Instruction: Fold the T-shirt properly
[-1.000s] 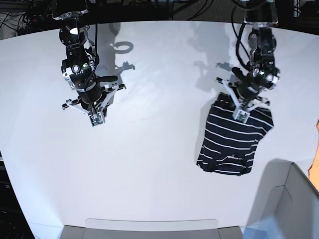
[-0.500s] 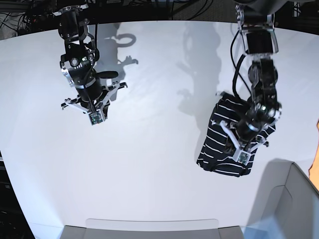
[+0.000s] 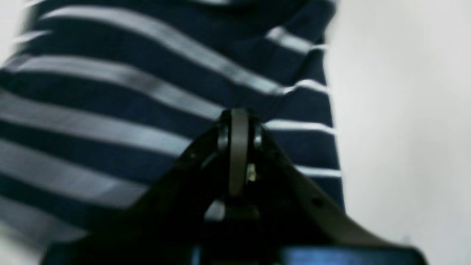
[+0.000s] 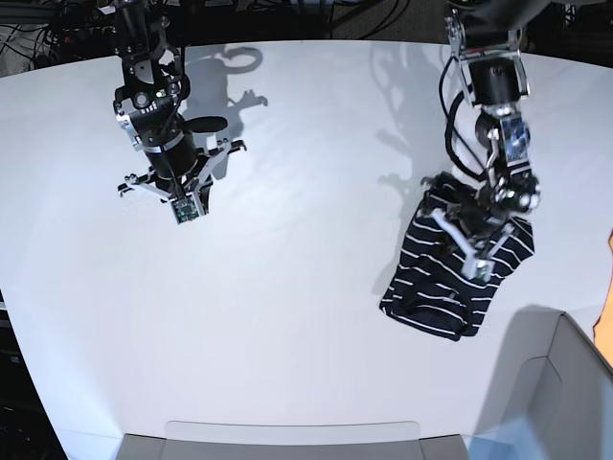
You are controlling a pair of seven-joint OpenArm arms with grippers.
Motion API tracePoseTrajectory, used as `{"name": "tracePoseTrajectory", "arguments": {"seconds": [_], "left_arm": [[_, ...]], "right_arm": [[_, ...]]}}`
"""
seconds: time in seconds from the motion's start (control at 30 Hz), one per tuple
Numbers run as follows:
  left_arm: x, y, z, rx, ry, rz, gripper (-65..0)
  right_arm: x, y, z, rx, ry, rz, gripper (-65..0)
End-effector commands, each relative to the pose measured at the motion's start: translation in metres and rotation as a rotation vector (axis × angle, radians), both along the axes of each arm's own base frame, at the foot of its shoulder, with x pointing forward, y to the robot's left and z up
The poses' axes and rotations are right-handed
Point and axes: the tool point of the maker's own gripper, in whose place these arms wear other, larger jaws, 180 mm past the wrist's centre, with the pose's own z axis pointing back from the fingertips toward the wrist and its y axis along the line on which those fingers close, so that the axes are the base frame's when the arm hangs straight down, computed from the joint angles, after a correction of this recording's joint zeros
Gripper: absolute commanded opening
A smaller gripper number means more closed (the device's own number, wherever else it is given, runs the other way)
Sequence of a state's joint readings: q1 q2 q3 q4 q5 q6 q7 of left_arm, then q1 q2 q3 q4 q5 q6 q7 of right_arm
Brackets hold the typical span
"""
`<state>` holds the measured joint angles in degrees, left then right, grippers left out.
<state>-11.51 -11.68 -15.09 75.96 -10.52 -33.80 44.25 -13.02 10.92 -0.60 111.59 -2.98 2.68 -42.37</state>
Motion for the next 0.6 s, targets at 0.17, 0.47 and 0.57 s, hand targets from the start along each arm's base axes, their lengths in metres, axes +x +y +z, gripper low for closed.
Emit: {"name": "tracePoseTrajectory", "arguments": {"seconds": [0.17,0.47,0.57], "left_arm": [[-0.003,0.022,0.099,0.084,-0.264,0.085,-65.0],[-0.083,0.024,0.096,0.186,-0.203,0.108,-65.0],[-0.116,0.022,0.084,0.221,-0.140,0.089,-65.0]], "right_arm": [[0.003,0.016,0.036,0.116,-0.090,0.034,-65.0],[-0.032,0.010,0.016,0.129,0.007,0.081,-65.0],[-0.060,0.009,-0.003,0.148,0.101,0.101,-65.0]]}}
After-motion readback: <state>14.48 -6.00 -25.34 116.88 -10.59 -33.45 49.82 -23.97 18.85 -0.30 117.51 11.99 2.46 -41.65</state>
